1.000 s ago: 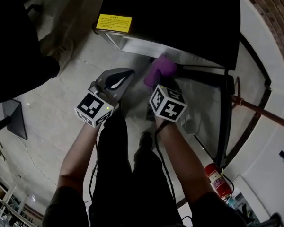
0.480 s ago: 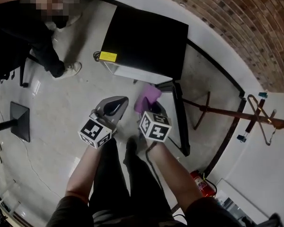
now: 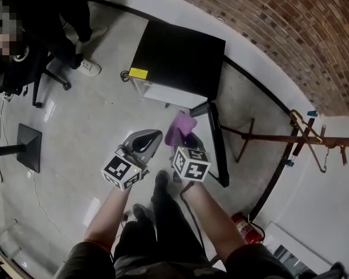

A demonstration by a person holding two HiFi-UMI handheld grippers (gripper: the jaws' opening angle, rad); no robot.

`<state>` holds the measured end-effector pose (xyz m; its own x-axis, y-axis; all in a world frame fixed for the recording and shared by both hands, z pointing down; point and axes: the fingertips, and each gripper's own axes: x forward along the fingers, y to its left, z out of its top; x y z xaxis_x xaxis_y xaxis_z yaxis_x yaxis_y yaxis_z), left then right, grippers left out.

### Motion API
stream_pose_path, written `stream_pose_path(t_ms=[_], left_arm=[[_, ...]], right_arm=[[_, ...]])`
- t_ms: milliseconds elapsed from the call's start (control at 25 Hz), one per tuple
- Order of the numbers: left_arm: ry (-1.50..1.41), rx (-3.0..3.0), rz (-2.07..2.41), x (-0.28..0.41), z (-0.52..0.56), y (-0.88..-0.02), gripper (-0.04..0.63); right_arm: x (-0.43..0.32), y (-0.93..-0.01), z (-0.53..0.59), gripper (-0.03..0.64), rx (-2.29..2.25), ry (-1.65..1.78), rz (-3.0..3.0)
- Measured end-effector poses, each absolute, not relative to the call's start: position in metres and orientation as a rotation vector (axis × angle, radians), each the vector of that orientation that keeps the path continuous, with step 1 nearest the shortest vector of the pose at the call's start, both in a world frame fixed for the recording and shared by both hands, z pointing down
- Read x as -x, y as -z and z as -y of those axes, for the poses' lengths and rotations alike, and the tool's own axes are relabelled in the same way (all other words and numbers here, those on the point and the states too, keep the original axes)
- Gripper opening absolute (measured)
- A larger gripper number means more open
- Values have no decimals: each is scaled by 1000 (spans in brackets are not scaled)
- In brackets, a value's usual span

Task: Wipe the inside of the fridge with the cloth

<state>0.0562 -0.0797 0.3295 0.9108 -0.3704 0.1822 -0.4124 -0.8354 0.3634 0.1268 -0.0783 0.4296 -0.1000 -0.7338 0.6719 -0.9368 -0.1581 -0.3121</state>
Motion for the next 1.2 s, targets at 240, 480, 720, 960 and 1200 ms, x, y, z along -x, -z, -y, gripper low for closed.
stream_pose_path(t_ms=[240,480,720,960,1200], left_arm=[[-74,-2631,578,-33,22,-329,17],[-60,-2604,611,36,-65,-314,17],[-79,-2621,635,103,-160,-279,17],[-19,-2652,661,146,-227,-225,17],[34,-2657,664,155,-269,-183,17]], right_arm=[[-111,-433,23,78,-1909,-1096,1825],[-73,-410,-47,78,-1976,-1080,1820],[-34,-366,-128,78,-2008,-1031,1858],[11,-308,-205,78,-1962,-961,1935],[25,-256,-264,78,-1944,-927,1973]])
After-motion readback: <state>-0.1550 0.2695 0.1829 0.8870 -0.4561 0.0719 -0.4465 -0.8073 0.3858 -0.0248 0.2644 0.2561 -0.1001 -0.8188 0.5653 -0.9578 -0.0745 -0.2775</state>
